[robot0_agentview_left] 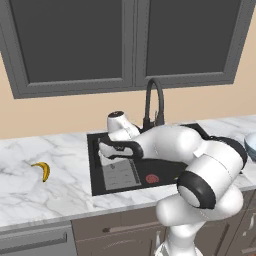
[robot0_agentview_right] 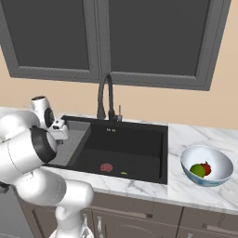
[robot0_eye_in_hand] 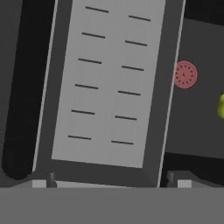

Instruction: There is a mixed pile of frozen fruits and vegetables on the counter. Locate all the frozen vegetables and place the items in a bowl on the counter. Take all the frozen fruits and defrost them in a running sink.

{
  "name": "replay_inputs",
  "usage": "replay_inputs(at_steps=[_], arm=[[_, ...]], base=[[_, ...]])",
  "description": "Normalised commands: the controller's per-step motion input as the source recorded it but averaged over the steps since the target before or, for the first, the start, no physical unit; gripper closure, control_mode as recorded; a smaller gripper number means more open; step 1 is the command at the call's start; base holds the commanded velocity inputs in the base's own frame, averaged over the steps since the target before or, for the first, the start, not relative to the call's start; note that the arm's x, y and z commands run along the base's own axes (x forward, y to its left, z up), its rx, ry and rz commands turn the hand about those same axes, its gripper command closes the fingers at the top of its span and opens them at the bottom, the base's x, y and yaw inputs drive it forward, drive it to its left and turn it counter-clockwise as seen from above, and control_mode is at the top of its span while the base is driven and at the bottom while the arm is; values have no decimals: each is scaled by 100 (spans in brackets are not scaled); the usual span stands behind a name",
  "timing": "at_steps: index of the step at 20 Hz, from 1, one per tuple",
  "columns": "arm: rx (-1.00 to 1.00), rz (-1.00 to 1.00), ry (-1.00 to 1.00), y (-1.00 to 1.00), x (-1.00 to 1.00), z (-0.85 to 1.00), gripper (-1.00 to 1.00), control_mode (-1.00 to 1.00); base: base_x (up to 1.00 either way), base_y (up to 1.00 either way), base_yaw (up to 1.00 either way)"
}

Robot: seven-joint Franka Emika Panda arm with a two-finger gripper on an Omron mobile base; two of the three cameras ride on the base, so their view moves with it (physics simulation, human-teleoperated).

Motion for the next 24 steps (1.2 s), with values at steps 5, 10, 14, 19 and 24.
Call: replay_inputs(at_steps=[5,10,14,19,24], arm=[[0,2,12,58,13,1,-100,-100],[0,-3,7,48,12,0,-100,-100],[0,-5,6,44,12,0,-100,-100],[0,-7,7,41,12,-1,-100,-100],[-1,-9,5,39,7,-8,-100,-100]], base=[[0,0,0],[0,0,0],[0,0,0],[0,0,0],[0,0,0]])
